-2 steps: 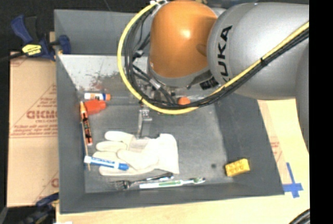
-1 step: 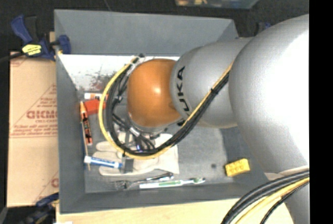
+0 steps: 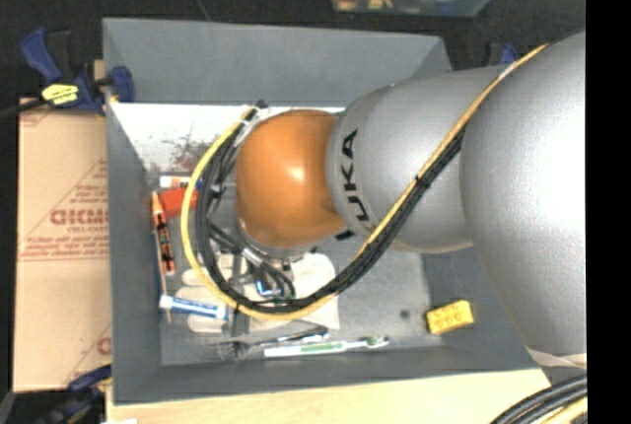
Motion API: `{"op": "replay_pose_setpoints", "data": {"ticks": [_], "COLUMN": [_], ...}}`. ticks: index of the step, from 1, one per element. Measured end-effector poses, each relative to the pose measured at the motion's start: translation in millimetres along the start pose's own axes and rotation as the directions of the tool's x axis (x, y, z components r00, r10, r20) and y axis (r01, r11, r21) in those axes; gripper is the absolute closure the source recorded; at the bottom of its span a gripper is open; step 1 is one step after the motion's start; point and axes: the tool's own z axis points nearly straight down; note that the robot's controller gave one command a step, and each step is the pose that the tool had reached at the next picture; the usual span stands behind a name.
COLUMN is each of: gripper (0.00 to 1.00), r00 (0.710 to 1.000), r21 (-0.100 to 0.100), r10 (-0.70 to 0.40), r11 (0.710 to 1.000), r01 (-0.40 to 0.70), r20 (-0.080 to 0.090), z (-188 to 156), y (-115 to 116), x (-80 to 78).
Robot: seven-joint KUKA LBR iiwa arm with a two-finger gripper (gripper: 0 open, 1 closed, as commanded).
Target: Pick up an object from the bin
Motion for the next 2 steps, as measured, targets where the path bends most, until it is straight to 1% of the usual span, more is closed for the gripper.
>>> {"op": "replay_pose_setpoints", "data": {"ticks": [1,2], "gripper": [0.00,0.00], "r00": [1.000,0.991], "r21": [0.001,-0.005], "r10": [0.015,0.134], "r11": [1.000,0.991], "r01": [-0.015,-0.134], "r20": [-0.017,0.005], "z": [40.2,82.9], "y": [22.7,17.0], "x": [13.2,6.4]}}
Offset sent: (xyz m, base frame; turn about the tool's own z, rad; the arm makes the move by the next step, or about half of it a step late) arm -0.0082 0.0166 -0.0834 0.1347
